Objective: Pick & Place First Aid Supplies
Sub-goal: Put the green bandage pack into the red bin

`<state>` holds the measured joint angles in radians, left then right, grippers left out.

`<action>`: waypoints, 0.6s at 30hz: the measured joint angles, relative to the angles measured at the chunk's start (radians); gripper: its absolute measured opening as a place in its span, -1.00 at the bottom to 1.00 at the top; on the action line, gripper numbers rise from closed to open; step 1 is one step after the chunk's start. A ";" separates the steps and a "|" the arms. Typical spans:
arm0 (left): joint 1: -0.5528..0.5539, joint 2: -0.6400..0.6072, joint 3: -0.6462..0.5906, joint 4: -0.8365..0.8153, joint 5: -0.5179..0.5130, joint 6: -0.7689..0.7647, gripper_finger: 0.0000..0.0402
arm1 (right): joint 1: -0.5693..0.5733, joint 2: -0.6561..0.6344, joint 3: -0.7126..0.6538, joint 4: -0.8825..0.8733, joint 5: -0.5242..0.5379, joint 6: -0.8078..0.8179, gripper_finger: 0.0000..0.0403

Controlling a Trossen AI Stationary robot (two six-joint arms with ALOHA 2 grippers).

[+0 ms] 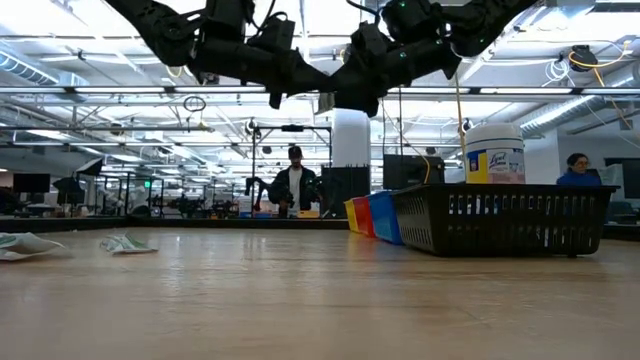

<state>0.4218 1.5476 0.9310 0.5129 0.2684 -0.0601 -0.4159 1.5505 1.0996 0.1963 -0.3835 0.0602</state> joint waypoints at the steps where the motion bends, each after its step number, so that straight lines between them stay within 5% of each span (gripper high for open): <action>1: -0.003 0.000 0.000 0.000 0.000 0.000 -1.00 | 0.000 0.000 0.000 0.008 0.005 0.000 0.03; 7: -0.006 0.000 0.000 -0.017 -0.004 -0.007 -1.00 | 0.012 0.000 0.000 -0.012 0.022 -0.031 -0.87; 13: -0.007 0.000 0.000 -0.021 0.001 -0.093 -0.89 | -0.002 -0.003 0.003 -0.102 0.015 -0.059 -0.99; 18: -0.001 -0.002 0.000 -0.195 0.073 -0.076 -0.60 | -0.043 -0.011 -0.001 -0.294 -0.019 -0.148 -0.99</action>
<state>0.4210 1.5455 0.9314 0.3182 0.3418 -0.1363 -0.4590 1.5394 1.0986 -0.0978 -0.4023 -0.0878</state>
